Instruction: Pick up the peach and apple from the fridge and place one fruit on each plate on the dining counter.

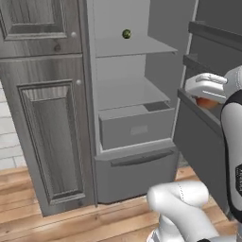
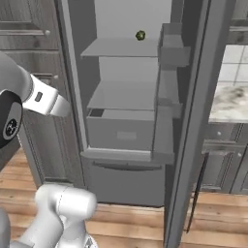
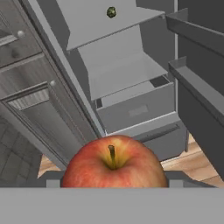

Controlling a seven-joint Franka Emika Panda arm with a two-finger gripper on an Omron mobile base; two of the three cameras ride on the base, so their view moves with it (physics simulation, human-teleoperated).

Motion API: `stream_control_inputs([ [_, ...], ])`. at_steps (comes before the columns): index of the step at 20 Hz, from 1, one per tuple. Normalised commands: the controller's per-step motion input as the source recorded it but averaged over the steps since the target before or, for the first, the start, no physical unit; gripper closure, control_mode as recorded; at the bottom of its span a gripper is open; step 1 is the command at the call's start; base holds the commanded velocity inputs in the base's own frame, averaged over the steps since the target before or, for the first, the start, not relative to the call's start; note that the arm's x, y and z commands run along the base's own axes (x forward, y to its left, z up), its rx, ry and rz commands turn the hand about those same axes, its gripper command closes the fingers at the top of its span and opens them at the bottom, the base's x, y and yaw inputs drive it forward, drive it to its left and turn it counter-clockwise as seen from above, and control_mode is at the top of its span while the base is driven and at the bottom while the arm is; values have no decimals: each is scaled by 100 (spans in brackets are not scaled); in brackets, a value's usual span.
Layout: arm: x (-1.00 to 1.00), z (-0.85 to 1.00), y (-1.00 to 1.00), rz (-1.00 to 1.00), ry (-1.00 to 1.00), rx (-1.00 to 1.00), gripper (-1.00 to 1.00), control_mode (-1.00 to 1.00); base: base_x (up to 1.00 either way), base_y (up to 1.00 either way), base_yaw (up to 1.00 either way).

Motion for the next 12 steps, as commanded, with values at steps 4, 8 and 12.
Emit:
stream_control_inputs([
  [4,0,0,0,0,0,0,100,100,-92,40,0],
  [8,0,0,0,0,0,0,100,100,-100,31,0],
  [12,0,0,0,0,0,0,100,100,-100,24,0],
])
